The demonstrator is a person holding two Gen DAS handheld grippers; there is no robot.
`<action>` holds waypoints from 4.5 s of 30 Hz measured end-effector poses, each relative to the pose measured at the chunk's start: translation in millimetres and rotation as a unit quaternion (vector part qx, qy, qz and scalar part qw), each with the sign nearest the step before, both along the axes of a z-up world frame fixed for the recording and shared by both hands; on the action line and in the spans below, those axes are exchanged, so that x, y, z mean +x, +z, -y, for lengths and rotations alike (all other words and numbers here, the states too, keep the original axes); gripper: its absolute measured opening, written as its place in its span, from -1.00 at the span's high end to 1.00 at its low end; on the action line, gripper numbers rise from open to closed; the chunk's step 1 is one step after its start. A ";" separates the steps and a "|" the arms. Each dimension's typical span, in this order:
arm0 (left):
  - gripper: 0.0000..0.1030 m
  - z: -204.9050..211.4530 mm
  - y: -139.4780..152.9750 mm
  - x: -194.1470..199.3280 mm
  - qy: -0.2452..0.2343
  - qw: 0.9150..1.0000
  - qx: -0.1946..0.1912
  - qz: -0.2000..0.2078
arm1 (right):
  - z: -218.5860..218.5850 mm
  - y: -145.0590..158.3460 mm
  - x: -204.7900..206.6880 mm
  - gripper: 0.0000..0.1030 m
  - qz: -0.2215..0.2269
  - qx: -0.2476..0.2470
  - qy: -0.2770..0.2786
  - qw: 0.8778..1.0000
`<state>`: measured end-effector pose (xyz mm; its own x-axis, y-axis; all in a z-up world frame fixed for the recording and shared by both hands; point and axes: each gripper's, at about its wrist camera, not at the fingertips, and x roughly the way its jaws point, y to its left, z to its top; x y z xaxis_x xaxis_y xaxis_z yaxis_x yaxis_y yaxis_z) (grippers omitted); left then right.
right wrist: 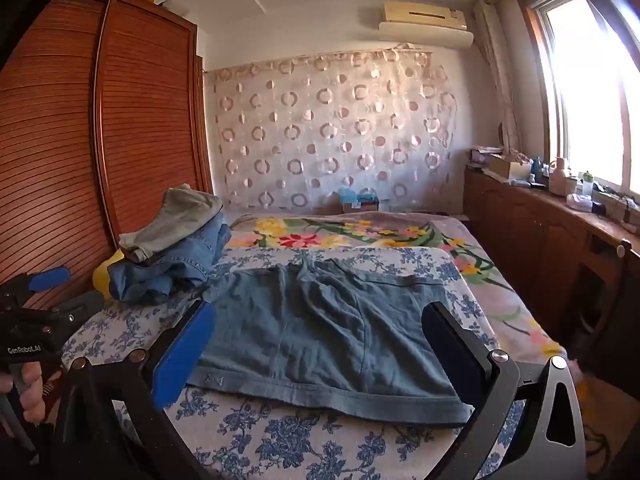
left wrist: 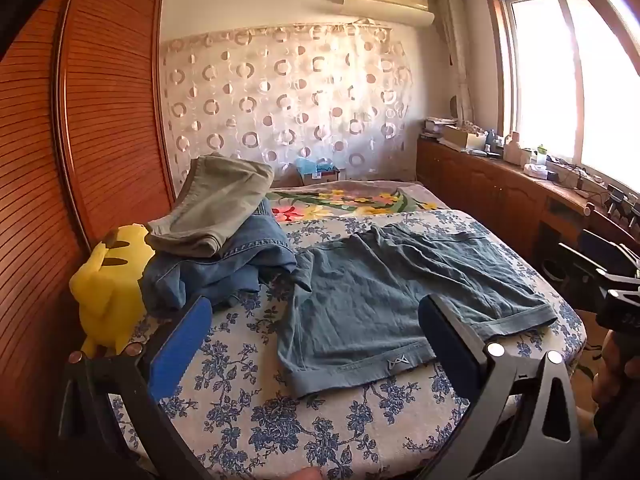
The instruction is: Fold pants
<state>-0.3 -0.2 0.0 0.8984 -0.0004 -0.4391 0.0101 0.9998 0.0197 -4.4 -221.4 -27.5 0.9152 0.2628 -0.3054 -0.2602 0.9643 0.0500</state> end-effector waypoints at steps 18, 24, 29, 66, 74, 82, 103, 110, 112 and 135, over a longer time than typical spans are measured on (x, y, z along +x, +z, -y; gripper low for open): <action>-1.00 2.5 10.0 -7.7 -0.001 1.000 0.005 0.000 | -0.4 -2.0 -2.7 -1.00 0.004 0.000 0.002 1.000; -1.00 3.1 6.4 -5.5 -0.001 1.000 0.004 0.001 | -3.1 -2.1 -1.3 -1.00 0.003 -0.002 0.004 1.000; -1.00 3.6 7.5 -5.7 -0.001 1.000 0.005 0.001 | -3.3 -1.0 -2.5 -1.00 0.006 -0.002 0.003 1.000; -1.00 2.0 9.5 -7.9 -0.001 1.000 0.005 0.006 | -1.1 2.0 -5.3 -1.00 0.010 -0.003 0.001 1.000; -1.00 1.9 12.1 -9.3 -0.001 1.000 0.005 0.006 | -0.9 1.6 -5.5 -1.00 0.010 -0.002 0.000 1.000; -1.00 2.2 10.7 -9.0 -0.001 1.000 0.005 0.007 | -1.0 1.8 -5.5 -1.00 0.011 -0.002 0.001 1.000; -1.00 -12.9 -12.5 10.3 -0.007 1.000 -0.005 -0.027 | 7.4 -7.4 1.8 -1.00 -0.007 -0.008 -0.011 1.000; -1.00 -25.2 -36.9 30.0 -0.027 0.998 -0.015 -0.062 | 23.3 -17.8 12.3 -0.97 -0.026 -0.020 -0.026 0.999; -1.00 -26.1 -45.0 34.5 -0.026 0.997 -0.012 -0.074 | 27.8 -21.0 15.6 -0.95 -0.034 -0.025 -0.030 0.999; -0.80 -44.8 -113.6 59.1 -0.035 0.986 -0.033 -0.162 | 72.6 -35.1 31.6 -0.45 -0.139 -0.031 -0.068 0.987</action>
